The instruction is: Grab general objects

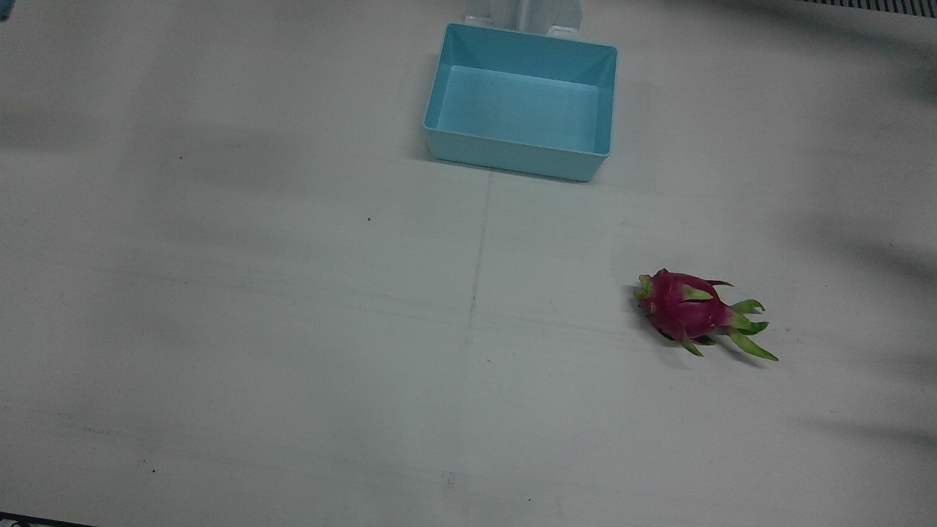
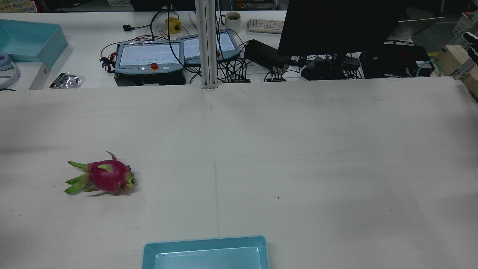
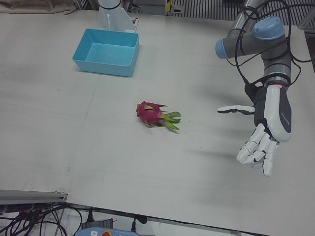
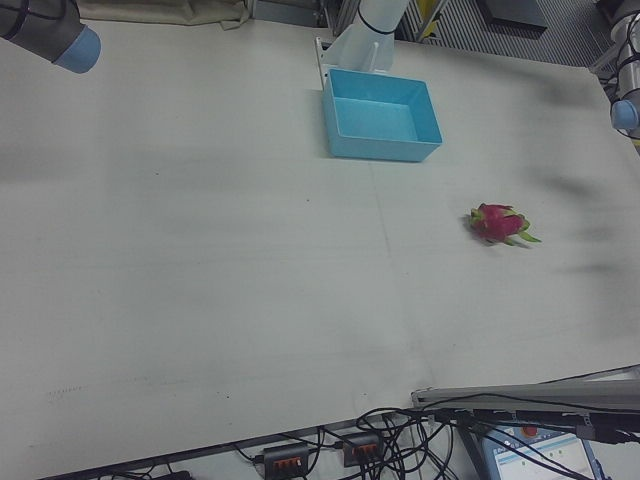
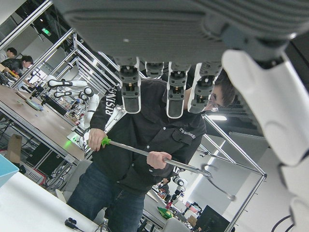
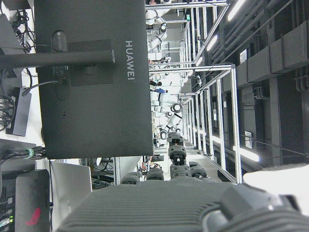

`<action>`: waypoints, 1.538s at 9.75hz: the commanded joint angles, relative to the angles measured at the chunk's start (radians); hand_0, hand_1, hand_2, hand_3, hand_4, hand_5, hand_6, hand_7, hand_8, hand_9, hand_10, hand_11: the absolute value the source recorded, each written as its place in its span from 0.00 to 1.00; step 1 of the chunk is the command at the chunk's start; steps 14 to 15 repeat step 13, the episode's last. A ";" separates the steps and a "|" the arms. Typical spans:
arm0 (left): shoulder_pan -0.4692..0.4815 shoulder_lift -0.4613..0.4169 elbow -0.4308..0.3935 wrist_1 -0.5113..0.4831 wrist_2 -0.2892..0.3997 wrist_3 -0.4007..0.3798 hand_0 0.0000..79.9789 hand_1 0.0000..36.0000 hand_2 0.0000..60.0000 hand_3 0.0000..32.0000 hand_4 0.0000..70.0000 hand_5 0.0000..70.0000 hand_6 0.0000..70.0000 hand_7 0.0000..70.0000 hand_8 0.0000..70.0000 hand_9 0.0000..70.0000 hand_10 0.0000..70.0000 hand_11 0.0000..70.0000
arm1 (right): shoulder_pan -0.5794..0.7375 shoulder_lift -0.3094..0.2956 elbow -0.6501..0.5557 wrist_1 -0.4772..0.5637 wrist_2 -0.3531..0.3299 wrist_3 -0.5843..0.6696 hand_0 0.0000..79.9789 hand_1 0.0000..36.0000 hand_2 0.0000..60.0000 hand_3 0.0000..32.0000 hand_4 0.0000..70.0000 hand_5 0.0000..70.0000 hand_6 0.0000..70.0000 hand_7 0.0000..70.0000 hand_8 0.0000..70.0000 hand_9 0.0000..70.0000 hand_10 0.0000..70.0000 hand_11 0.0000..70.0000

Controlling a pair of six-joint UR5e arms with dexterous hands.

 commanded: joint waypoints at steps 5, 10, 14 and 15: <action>-0.096 0.027 -0.072 -0.002 0.176 0.033 0.64 0.46 0.24 0.00 0.32 0.12 0.20 0.41 0.06 0.07 0.18 0.29 | 0.000 -0.001 0.000 0.000 0.000 0.000 0.00 0.00 0.00 0.00 0.00 0.00 0.00 0.00 0.00 0.00 0.00 0.00; -0.089 0.024 -0.097 0.003 0.243 0.122 0.64 0.47 0.23 0.00 0.28 0.10 0.17 0.39 0.05 0.06 0.18 0.29 | 0.000 -0.001 0.000 0.000 0.000 0.000 0.00 0.00 0.00 0.00 0.00 0.00 0.00 0.00 0.00 0.00 0.00 0.00; -0.086 0.026 -0.095 0.011 0.262 0.142 0.64 0.50 0.25 0.00 0.31 0.12 0.18 0.39 0.05 0.06 0.16 0.25 | 0.000 0.001 0.000 0.000 0.000 0.001 0.00 0.00 0.00 0.00 0.00 0.00 0.00 0.00 0.00 0.00 0.00 0.00; -0.086 0.026 -0.095 0.011 0.262 0.142 0.64 0.50 0.25 0.00 0.31 0.12 0.18 0.39 0.05 0.06 0.16 0.25 | 0.000 0.001 0.000 0.000 0.000 0.001 0.00 0.00 0.00 0.00 0.00 0.00 0.00 0.00 0.00 0.00 0.00 0.00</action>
